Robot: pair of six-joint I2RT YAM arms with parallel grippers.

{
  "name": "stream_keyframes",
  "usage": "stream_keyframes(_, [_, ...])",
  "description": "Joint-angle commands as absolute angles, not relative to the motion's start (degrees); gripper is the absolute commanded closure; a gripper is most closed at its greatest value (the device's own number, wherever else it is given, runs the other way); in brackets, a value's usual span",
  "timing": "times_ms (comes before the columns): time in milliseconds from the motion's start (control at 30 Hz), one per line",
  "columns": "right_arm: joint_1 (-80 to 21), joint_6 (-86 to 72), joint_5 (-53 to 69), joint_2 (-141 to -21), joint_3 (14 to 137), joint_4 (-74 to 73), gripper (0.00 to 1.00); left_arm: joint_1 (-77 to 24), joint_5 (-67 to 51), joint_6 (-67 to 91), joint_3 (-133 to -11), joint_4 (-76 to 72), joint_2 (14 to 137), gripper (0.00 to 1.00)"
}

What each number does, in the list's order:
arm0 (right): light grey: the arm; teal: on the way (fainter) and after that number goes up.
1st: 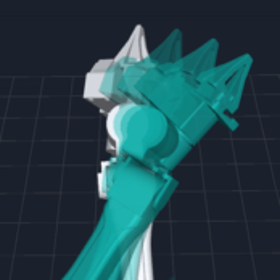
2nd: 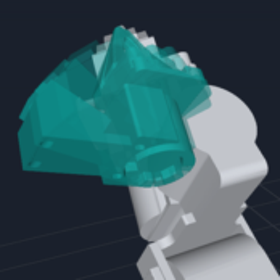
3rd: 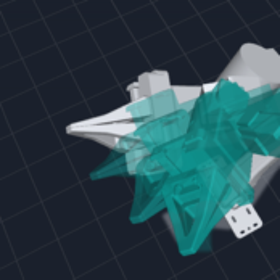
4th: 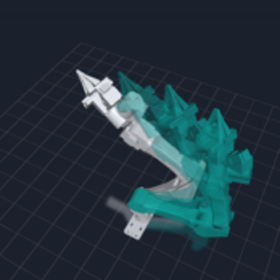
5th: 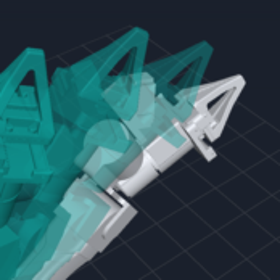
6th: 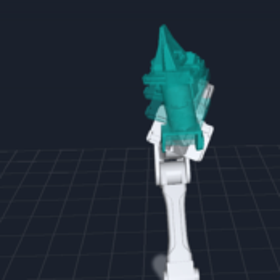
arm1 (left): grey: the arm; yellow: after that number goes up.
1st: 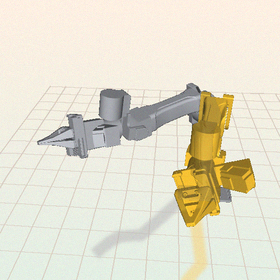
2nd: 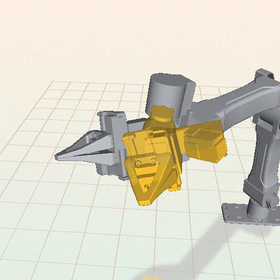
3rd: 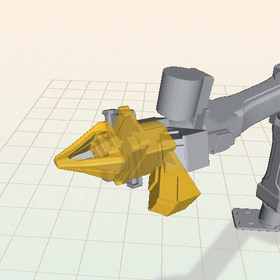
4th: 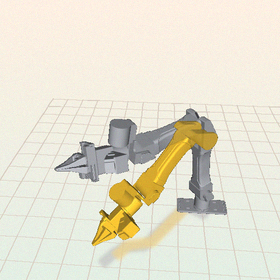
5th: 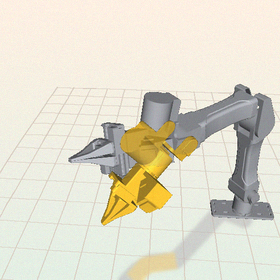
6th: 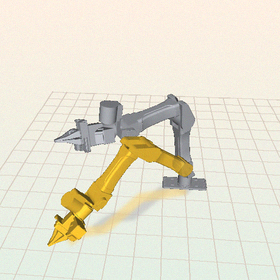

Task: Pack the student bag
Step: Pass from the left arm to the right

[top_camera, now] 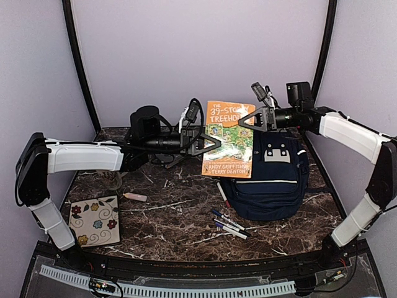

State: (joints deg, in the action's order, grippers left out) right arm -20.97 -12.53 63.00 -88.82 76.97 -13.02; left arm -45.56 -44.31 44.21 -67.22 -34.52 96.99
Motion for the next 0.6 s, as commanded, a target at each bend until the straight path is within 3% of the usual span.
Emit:
stream_keyframes(0, [-21.7,-12.3,63.4,-88.8,74.1,-12.1,0.00,-45.8,-45.9,43.6,-67.2,-41.1,95.3,1.00])
stream_keyframes(267, [-24.4,-20.1,71.9,-86.5,69.4,1.3,0.00,-45.7,-46.4,45.2,-66.6,-43.0,96.6,1.00])
stream_keyframes(367, [-24.4,-26.8,74.9,-85.9,67.5,9.5,0.09,-45.7,-46.5,46.1,-66.1,-44.1,96.9,1.00])
stream_keyframes(567, [-23.0,-32.1,75.6,-85.2,67.3,14.1,0.17,-45.7,-46.2,45.3,-65.9,-42.4,96.9,1.00])
